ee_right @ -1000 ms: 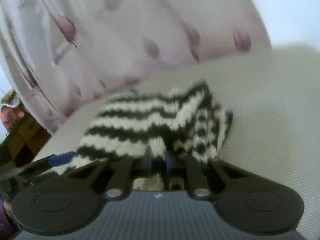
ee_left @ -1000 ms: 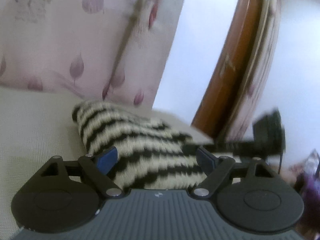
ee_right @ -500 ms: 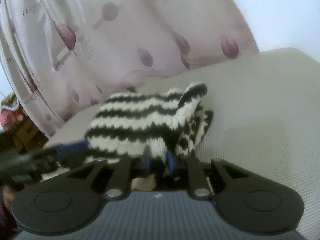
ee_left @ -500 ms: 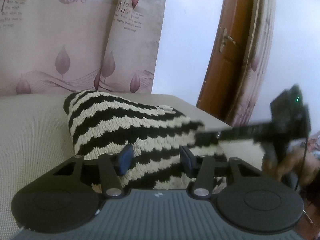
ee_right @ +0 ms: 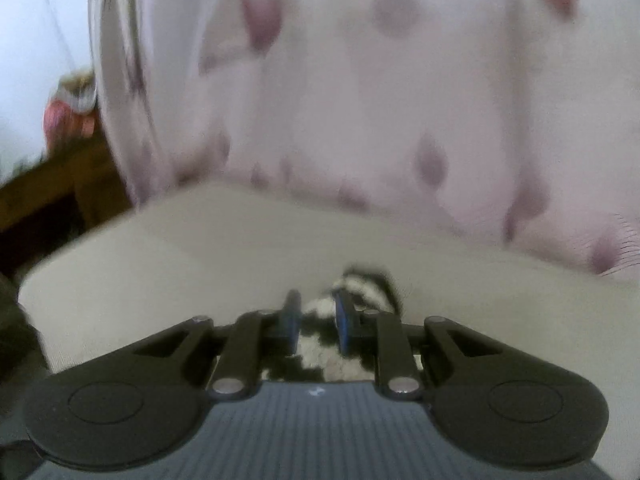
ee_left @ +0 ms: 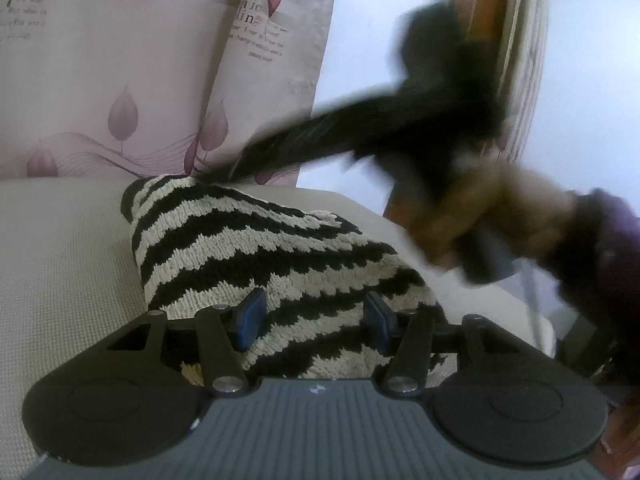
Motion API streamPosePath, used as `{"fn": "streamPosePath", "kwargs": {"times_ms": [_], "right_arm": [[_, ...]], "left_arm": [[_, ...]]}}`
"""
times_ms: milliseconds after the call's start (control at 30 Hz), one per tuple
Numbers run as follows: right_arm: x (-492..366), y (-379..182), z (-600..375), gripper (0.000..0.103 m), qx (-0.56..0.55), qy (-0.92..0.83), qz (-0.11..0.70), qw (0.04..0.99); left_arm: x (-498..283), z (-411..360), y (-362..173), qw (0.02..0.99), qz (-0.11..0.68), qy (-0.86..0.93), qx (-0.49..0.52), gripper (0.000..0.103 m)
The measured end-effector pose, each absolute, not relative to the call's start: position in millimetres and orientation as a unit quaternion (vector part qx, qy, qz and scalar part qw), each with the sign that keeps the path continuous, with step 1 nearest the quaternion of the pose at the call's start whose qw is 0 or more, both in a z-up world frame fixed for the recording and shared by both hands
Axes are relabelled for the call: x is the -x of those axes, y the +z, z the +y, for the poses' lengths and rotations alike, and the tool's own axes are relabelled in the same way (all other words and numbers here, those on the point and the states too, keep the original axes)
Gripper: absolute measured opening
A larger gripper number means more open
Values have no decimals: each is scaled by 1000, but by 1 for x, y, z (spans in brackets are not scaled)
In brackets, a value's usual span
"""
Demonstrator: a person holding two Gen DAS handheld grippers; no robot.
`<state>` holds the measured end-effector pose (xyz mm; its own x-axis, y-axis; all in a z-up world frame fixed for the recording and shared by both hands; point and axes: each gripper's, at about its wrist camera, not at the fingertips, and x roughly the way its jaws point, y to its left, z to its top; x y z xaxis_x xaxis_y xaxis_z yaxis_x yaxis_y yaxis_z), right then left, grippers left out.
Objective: Fold small clothes
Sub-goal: 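Press the folded striped bundle flat with both grippers and release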
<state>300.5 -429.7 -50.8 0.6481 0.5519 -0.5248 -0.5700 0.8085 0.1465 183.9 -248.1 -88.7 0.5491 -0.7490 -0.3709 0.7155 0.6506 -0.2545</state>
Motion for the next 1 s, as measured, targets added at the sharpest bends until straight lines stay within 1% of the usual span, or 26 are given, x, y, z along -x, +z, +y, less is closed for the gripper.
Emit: {"fn": "streamPosePath", "kwargs": {"times_ms": [33,67,100,233,300,367,433,500,600,667,700,767,867,933,1000], "right_arm": [[-315,-68,-421,18,37,296,317,900],[-320,-83,-418,18,43,286,323,901],[-322,-91,-421,18,22,287,314,905],[-322,-87,-426,18,9,289,312,905],[-317,-76,-444,18,-37,298,305,904],[-294,-65,-465,20,-73,297,275,912],[-268,-63,-479,22,-52,273,258,925],[-244,-70,-486,22,-14,255,257,932],[-212,-93,-493,21,45,233,269,933],[-197,-110,-498,21,79,209,262,939],[-192,-118,-502,21,77,208,254,941],[-190,-130,-518,21,-2,211,242,947],[-192,-121,-516,21,-1,207,244,947],[-186,-112,-515,23,-15,204,235,950],[-172,-104,-509,23,3,201,214,956]], "left_arm": [[-184,-247,-89,880,228,-415,38,55],[-184,-246,-90,881,227,-413,39,55],[-184,-244,-90,881,226,-413,42,55],[-189,-240,-92,875,233,-420,62,55],[-187,-242,-91,874,234,-422,57,55],[-185,-242,-92,875,232,-421,54,56],[-185,-242,-92,875,233,-420,59,56],[-185,-241,-91,874,236,-419,65,56],[-184,-240,-91,875,236,-418,63,56],[-181,-239,-92,874,236,-421,62,56],[-178,-238,-94,872,235,-424,60,56],[-173,-240,-96,876,229,-421,54,57],[-172,-244,-95,881,227,-413,42,57],[-172,-244,-93,882,231,-410,41,58],[-172,-245,-91,883,234,-406,38,58]]}}
